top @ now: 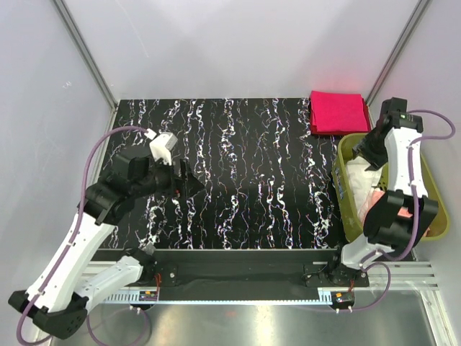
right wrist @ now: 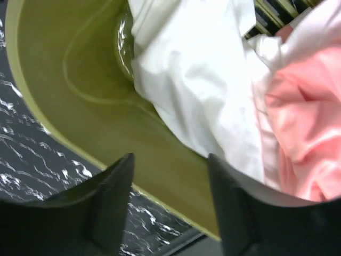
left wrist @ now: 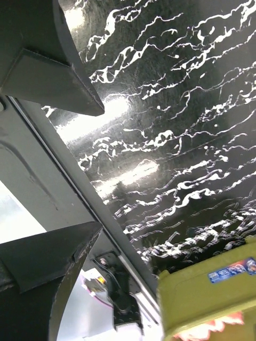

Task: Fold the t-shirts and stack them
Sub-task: Grab the tshirt from the pile

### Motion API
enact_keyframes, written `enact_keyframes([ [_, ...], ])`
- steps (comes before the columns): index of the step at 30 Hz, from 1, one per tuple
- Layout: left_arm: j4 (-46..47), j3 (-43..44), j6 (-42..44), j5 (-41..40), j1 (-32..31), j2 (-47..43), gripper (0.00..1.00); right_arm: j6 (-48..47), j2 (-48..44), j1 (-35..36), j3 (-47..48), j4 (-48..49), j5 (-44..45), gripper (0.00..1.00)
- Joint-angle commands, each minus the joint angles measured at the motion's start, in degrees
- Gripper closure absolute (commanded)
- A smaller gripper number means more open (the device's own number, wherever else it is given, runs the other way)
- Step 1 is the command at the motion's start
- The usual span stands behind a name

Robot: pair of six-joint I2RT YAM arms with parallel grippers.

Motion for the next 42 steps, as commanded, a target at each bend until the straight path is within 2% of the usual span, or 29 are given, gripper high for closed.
enact_keyframes([
  [1, -1.3, 3.5, 4.2, -3.9, -3.0, 1.9, 0.14, -1.0, 2.3, -2.2, 1.0, 5.1, 0.9, 0.44],
  [2, -1.9, 5.4, 5.1, -4.9, -4.0, 2.5, 0.14, 0.3, 2.8, -2.9, -0.1, 6.9, 1.5, 0.50],
  [3, -2.2, 5.9, 6.8, -5.8, -5.5, 3.3, 0.12, 0.9, 4.1, -3.8, -1.3, 9.0, 1.1, 0.50],
  [4, -2.1, 6.3, 7.2, -7.2, -5.8, 3.9, 0.12, 1.3, 4.8, -5.4, -3.7, 13.1, 0.4, 0.44],
  [6, -1.5, 7.1, 7.7, -7.3, -5.9, 6.1, 0.12, 2.6, 7.9, -6.5, -4.9, 15.4, 0.6, 0.29],
  [8, -2.3, 9.0, 7.4, -6.1, -5.4, 9.5, 0.12, 2.7, 9.4, -7.1, -5.7, 17.1, 2.2, 0.27],
  [9, -2.4, 9.5, 7.4, -5.2, -4.6, 10.5, 0.12, 2.2, 9.8, -7.2, -6.4, 21.1, 1.6, 0.24],
  [15, -2.2, 11.4, 6.3, -4.5, -1.0, 14.6, 0.12, 1.6, 15.2, -7.2, -8.1, 30.6, -2.1, 0.23],
  [19, -3.2, 11.7, 5.0, -3.0, 0.7, 14.9, 0.12, 2.7, 15.3, -7.3, -11.8, 39.1, -2.3, 0.24],
  [22, -3.5, 10.7, 3.7, -3.5, 1.2, 13.1, 0.12, 4.2, 18.2, -7.3, -11.3, 37.4, 0.0, 0.36],
  [23, -3.8, 10.2, 3.4, -3.7, 1.4, 12.1, 0.12, 5.7, 18.4, -7.3, -11.6, 37.0, 1.8, 0.62],
  [25, -4.3, 10.1, 3.2, -3.7, 1.5, 11.3, 0.12, 6.8, 16.6, -7.5, -13.1, 36.5, 3.2, 0.91],
  [26, -4.8, 10.1, 3.4, -3.7, 1.6, 10.7, 0.12, 7.3, 14.3, -7.5, -13.2, 35.6, 4.7, 1.00],
  [30, -4.7, 10.0, 3.8, -3.4, 1.7, 9.2, 0.12, 8.0, 5.3, -7.5, -8.4, 23.0, 16.1, 1.00],
  [31, -4.6, 10.0, 4.2, -3.5, 1.7, 8.5, 0.12, 6.8, 3.2, -7.5, -6.8, 21.2, 20.3, 1.00],
  [33, -5.0, 10.4, 4.4, -4.4, 1.8, 7.7, 0.09, 5.1, -3.2, -7.6, -2.1, 18.7, 22.9, 1.00],
  [36, -6.4, 10.0, 5.4, -6.5, 1.8, 5.6, 0.05, 2.1, -11.6, -7.6, 3.4, 22.3, 16.9, 1.00],
  [39, -7.5, 9.3, 5.8, -10.3, 1.5, 3.0, 0.01, 5.5, -19.7, -7.5, 7.4, 28.8, 4.7, 1.00],
  [41, -7.8, 9.4, 6.4, -11.0, 1.3, 2.6, 0.01, 6.8, -20.1, -7.5, 11.2, 29.4, -2.5, 1.00],
  [42, -7.7, 9.3, 6.5, -10.9, 1.1, 2.5, 0.01, 7.3, -19.9, -7.5, 16.5, 29.7, -5.6, 1.00],
])
